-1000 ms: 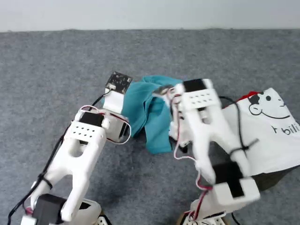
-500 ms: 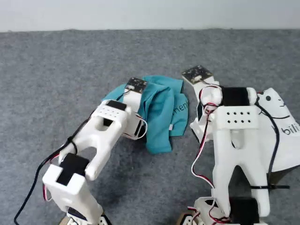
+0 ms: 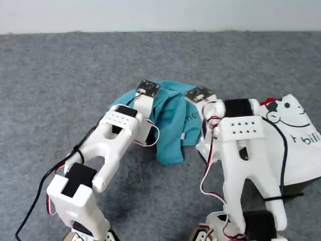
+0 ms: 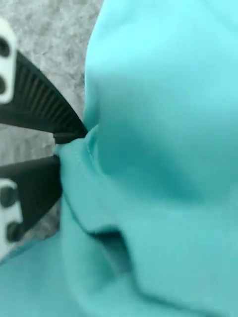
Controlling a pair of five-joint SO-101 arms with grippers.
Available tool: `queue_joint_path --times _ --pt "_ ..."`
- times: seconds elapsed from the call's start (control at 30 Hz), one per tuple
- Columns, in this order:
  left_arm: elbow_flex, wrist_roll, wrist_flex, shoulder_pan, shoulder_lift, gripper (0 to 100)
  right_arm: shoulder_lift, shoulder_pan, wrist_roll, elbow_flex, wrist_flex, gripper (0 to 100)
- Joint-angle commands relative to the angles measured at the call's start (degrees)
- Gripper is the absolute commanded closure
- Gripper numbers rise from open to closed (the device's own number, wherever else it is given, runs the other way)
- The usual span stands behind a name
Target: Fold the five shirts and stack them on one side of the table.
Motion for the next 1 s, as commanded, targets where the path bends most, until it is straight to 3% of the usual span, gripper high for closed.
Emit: queue_joint_path --times 0.0,0.33,0.5,0.6,0.77,0.9,0.97 --pt "-0.2 0.0 -0.8 -4.9 -1.0 99 -2.6 -2.8 -0.6 -0.2 1.9 76.1" --pt "-0.7 0.1 7.6 -19.9 -7.7 99 -2.1 -3.0 -0.7 0.9 -0.1 76.1" --pt "3.1 0.0 7.2 -21.6 -12.1 99 -2.1 -3.3 -1.0 4.7 -4.3 76.1" --pt "4.4 0.0 7.2 -21.6 -13.4 99 -2.0 -7.9 -1.1 7.1 -8.0 76.1" --pt "9.3 0.3 -1.0 -21.5 -12.4 99 -2.0 -16.3 -2.6 14.7 -20.8 76.1" --pt "15.9 0.3 -10.4 -21.6 -12.9 99 -1.9 -17.7 -5.5 19.5 -30.1 76.1" --pt "15.9 0.4 -10.7 -21.5 -12.9 99 -1.9 -17.7 -5.6 21.5 -34.3 76.1"
